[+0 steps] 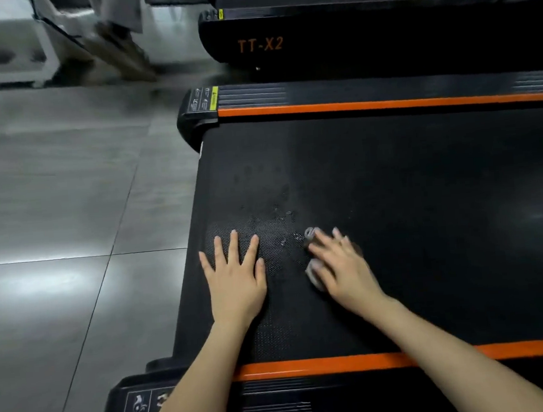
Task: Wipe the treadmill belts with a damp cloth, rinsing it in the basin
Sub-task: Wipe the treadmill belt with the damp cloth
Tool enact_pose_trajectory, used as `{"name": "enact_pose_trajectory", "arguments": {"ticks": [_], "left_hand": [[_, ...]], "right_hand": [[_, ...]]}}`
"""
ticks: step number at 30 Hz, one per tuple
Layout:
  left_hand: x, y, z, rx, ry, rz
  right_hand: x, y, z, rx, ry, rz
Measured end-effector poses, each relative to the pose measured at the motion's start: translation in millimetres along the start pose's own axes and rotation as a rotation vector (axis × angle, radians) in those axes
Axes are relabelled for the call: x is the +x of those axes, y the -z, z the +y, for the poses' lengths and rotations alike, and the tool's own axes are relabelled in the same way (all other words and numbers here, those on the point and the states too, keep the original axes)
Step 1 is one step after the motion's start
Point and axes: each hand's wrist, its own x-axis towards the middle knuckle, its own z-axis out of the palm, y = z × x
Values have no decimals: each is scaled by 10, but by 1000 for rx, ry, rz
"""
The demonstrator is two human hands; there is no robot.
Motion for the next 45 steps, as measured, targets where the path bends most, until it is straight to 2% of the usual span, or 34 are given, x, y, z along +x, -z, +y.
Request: {"name": "enact_pose_trajectory", "arguments": {"ticks": [2,4,9,12,14,17,19,22,24,28,30,31,32,35,36,38,40,42,45], "left_hand": [[-3,14,3,4,1,-21],[-6,26,7,-2,-1,-28],[161,84,-139,11,-18,-2],[329,58,-282,49,3,-28],[367,13,-309,43,11,-26],[358,-26,-307,18,11,1],[361,-43,-313,12,17,22],[379,-69,-317,20,17,45],[377,-82,-317,24,13,46],[376,-75,-329,30,10,46],[366,-70,-325,27,7,45],[370,-63,-328,22,8,44],[369,-63,-333,14,10,42],[362,-59,-333,-1,16,37],[365,-51,-329,0,17,35],[359,-40,-324,1,16,23],[357,-29,-317,5,15,11],[358,-14,-317,7,7,10],[341,-14,-346,11,-1,-3]], "right_hand": [[340,-10,23,33,-185,40],[440,-37,-2,9,-218,43],[-20,8,-77,-41,94,-110],[133,15,92,-10,227,-106],[404,-4,177,5,247,-79],[1049,-56,289,-23,71,55],[1510,-102,320,-48,-70,76],[1703,-173,188,-17,-150,128],[1345,-227,5,16,-38,92],[414,-250,-254,53,419,-102],[482,-180,-154,24,540,-188],[654,-167,-67,-9,539,-163],[876,-151,16,-24,452,-112],[1543,-72,200,-17,-60,65],[1625,-98,197,-1,-165,95],[1482,-190,48,28,-211,120],[1012,-296,-242,60,-78,107],[404,-306,-509,98,111,-2],[-104,-81,-365,104,238,-168]]}}
